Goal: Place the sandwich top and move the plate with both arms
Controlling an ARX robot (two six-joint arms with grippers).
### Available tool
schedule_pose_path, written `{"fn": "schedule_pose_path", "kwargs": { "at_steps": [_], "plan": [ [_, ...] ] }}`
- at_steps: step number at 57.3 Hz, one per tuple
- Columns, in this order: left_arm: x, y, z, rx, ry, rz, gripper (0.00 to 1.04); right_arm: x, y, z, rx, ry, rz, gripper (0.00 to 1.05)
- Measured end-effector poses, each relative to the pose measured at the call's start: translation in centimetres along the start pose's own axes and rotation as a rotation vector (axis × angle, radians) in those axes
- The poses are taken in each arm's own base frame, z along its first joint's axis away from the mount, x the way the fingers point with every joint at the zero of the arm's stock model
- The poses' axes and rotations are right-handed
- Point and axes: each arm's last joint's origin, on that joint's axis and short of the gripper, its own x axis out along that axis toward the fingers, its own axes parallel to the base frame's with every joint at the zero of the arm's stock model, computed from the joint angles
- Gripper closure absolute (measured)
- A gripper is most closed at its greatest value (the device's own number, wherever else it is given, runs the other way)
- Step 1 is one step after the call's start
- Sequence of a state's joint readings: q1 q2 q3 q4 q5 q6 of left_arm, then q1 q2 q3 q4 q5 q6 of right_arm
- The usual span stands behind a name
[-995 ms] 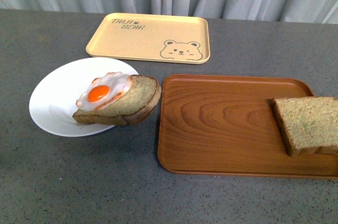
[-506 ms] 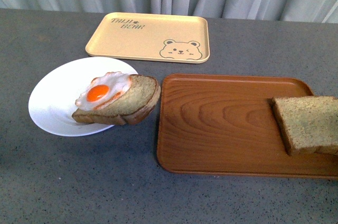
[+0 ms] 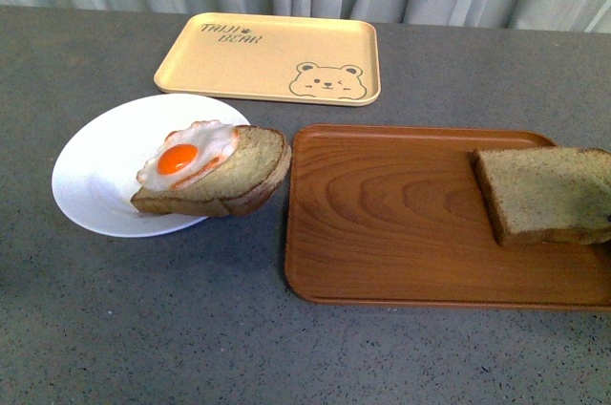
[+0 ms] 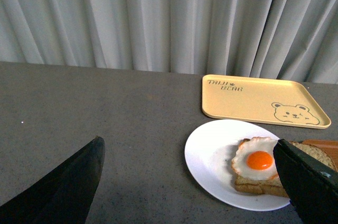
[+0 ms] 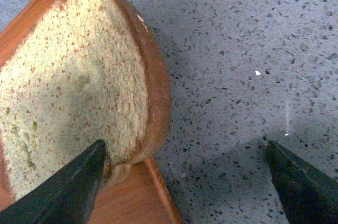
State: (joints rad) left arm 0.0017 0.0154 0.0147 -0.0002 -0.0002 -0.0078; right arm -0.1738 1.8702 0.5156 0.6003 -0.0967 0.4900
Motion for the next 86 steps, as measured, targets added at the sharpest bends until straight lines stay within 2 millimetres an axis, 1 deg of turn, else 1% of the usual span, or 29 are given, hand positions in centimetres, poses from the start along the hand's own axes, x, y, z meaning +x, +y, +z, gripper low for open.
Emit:
{"fn": "schedule_pose_path", "kwargs": {
  "at_steps": [8, 9, 11, 12, 18, 20, 25, 28, 29, 40, 49, 52, 56, 59, 62, 63, 68, 69, 71, 72, 74, 78, 81, 82, 86],
  "plan": [
    [0.0, 0.0, 0.0, 0.0, 0.0, 0.0, 0.09, 0.2, 0.3, 0.0, 0.013, 0.003, 0.013, 0.45],
    [0.0, 0.0, 0.0, 0.0, 0.0, 0.0, 0.09, 0.2, 0.4, 0.1, 0.015, 0.002, 0.016, 0.49],
    [0.0, 0.0, 0.0, 0.0, 0.0, 0.0, 0.09, 0.2, 0.4, 0.1, 0.016, 0.003, 0.02, 0.54],
    [0.0, 0.0, 0.0, 0.0, 0.0, 0.0, 0.09, 0.2, 0.4, 0.1, 0.016, 0.002, 0.021, 0.55],
    [0.0, 0.0, 0.0, 0.0, 0.0, 0.0, 0.09, 0.0, 0.6, 0.3, 0.025, -0.001, 0.034, 0.71],
    [0.0, 0.0, 0.0, 0.0, 0.0, 0.0, 0.09, -0.1, 0.7, 0.4, 0.026, -0.006, 0.039, 0.76],
    [0.0, 0.0, 0.0, 0.0, 0.0, 0.0, 0.09, -0.8, 0.8, 0.7, 0.026, -0.025, 0.045, 0.94],
    [0.0, 0.0, 0.0, 0.0, 0.0, 0.0, 0.09, -1.1, 0.9, 0.8, 0.026, -0.033, 0.048, 1.02],
    [0.0, 0.0, 0.0, 0.0, 0.0, 0.0, 0.09, -1.2, 0.9, 0.8, 0.025, -0.034, 0.048, 1.03],
    [0.0, 0.0, 0.0, 0.0, 0.0, 0.0, 0.09, -2.9, 1.7, 1.8, 0.023, -0.073, 0.084, 1.03],
    [0.0, 0.0, 0.0, 0.0, 0.0, 0.0, 0.09, -5.1, 3.6, 2.8, 0.016, -0.119, 0.148, 1.03],
    [0.0, 0.0, 0.0, 0.0, 0.0, 0.0, 0.09, -6.1, 5.0, 3.1, 0.008, -0.135, 0.185, 1.03],
    [0.0, 0.0, 0.0, 0.0, 0.0, 0.0, 0.09, -6.8, 6.5, 3.4, -0.003, -0.151, 0.222, 1.03],
    [0.0, 0.0, 0.0, 0.0, 0.0, 0.0, 0.09, -7.3, 8.1, 3.8, -0.015, -0.165, 0.26, 1.03],
    [0.0, 0.0, 0.0, 0.0, 0.0, 0.0, 0.09, -7.8, 10.2, 4.1, -0.028, -0.18, 0.303, 1.03],
    [0.0, 0.0, 0.0, 0.0, 0.0, 0.0, 0.09, -7.8, 10.5, 4.2, -0.031, -0.183, 0.309, 1.03],
    [0.0, 0.0, 0.0, 0.0, 0.0, 0.0, 0.09, -8.1, 13.8, 4.4, -0.043, -0.19, 0.382, 1.03],
    [0.0, 0.0, 0.0, 0.0, 0.0, 0.0, 0.09, -8.1, 14.1, 4.4, -0.046, -0.19, 0.389, 1.03],
    [0.0, 0.0, 0.0, 0.0, 0.0, 0.0, 0.09, -8.0, 15.6, 4.3, -0.048, -0.189, 0.421, 1.03],
    [0.0, 0.0, 0.0, 0.0, 0.0, 0.0, 0.09, -8.0, 16.0, 4.2, -0.05, -0.189, 0.429, 1.03],
    [0.0, 0.0, 0.0, 0.0, 0.0, 0.0, 0.09, -7.7, 17.5, 4.0, -0.055, -0.183, 0.458, 1.03],
    [0.0, 0.0, 0.0, 0.0, 0.0, 0.0, 0.09, -7.1, 19.7, 3.4, -0.066, -0.166, 0.494, 1.03],
    [0.0, 0.0, 0.0, 0.0, 0.0, 0.0, 0.09, -6.2, 21.9, 2.5, -0.079, -0.152, 0.511, 1.03],
    [0.0, 0.0, 0.0, 0.0, 0.0, 0.0, 0.09, -6.1, 22.2, 2.4, -0.078, -0.148, 0.514, 1.03],
    [0.0, 0.0, 0.0, 0.0, 0.0, 0.0, 0.09, -4.9, 24.5, 0.9, -0.096, -0.119, 0.531, 1.03]
  ]
}}
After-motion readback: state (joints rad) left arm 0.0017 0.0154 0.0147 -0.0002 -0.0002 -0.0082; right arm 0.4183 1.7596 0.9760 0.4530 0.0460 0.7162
